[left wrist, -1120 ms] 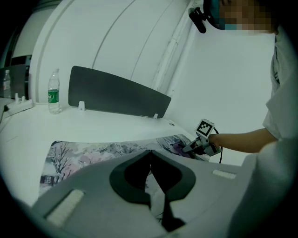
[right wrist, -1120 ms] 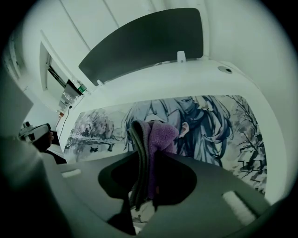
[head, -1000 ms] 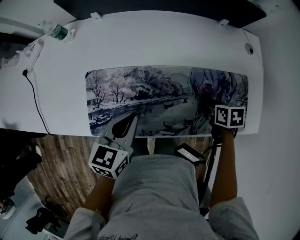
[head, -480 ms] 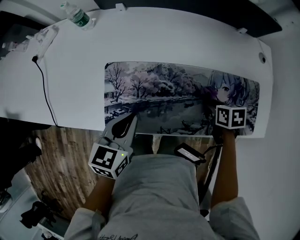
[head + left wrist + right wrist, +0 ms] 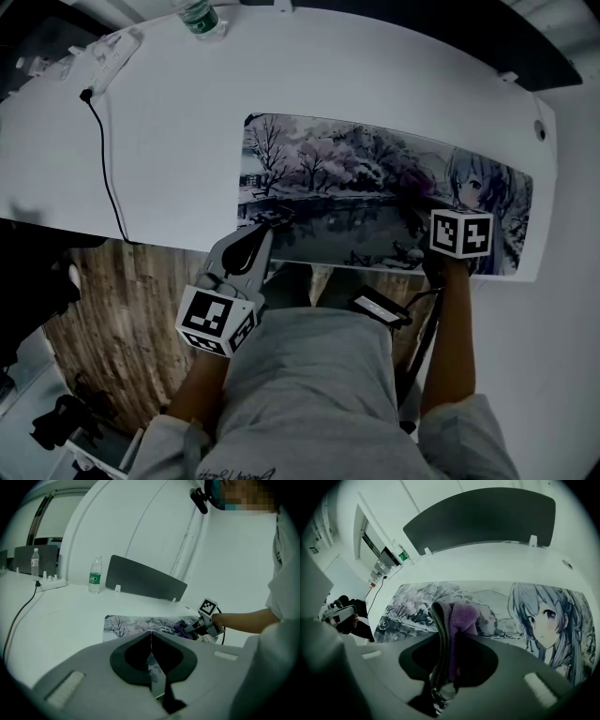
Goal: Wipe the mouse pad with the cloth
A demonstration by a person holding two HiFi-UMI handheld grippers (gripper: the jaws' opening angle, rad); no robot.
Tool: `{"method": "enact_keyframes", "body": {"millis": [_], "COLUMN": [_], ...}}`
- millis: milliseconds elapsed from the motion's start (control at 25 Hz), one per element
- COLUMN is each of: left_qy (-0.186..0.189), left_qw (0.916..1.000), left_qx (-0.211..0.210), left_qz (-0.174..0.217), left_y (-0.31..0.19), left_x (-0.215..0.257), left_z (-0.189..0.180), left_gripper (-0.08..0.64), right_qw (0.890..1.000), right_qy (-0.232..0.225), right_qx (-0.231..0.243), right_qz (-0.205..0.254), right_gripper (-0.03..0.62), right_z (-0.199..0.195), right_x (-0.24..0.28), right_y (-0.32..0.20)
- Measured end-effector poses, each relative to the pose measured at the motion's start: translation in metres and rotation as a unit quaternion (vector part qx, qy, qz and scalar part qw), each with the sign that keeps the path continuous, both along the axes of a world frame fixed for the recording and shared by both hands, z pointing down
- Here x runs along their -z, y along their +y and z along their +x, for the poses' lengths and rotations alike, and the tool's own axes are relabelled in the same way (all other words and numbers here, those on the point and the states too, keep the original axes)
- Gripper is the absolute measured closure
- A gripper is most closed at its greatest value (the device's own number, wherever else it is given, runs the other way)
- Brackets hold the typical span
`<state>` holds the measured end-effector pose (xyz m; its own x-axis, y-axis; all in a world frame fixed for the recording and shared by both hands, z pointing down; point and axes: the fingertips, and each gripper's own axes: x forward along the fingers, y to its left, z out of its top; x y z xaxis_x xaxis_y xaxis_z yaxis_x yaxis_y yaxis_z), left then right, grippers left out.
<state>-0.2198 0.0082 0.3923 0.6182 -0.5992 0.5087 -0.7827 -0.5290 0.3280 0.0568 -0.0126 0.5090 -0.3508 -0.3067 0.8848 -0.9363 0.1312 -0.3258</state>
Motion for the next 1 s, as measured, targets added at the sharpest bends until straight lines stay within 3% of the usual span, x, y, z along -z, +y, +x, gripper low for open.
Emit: {"method": "enact_keyframes", "body": {"millis": [1000], "left_qy": [0.005], "left_qw": [0.9957], "left_qx": [0.092], "left_qz": [-0.002], "left_y": [0.018], "left_x": [-0.008], "left_z": [-0.108], "left_gripper": [0.546], "right_qw": [0.993], "right_qy": [-0.043], "right_qx": [0.114], "right_qz": [0.004], "right_gripper": [0.499], "right_z": [-0.168], "right_x": [0.001], "right_y": [-0.023]}}
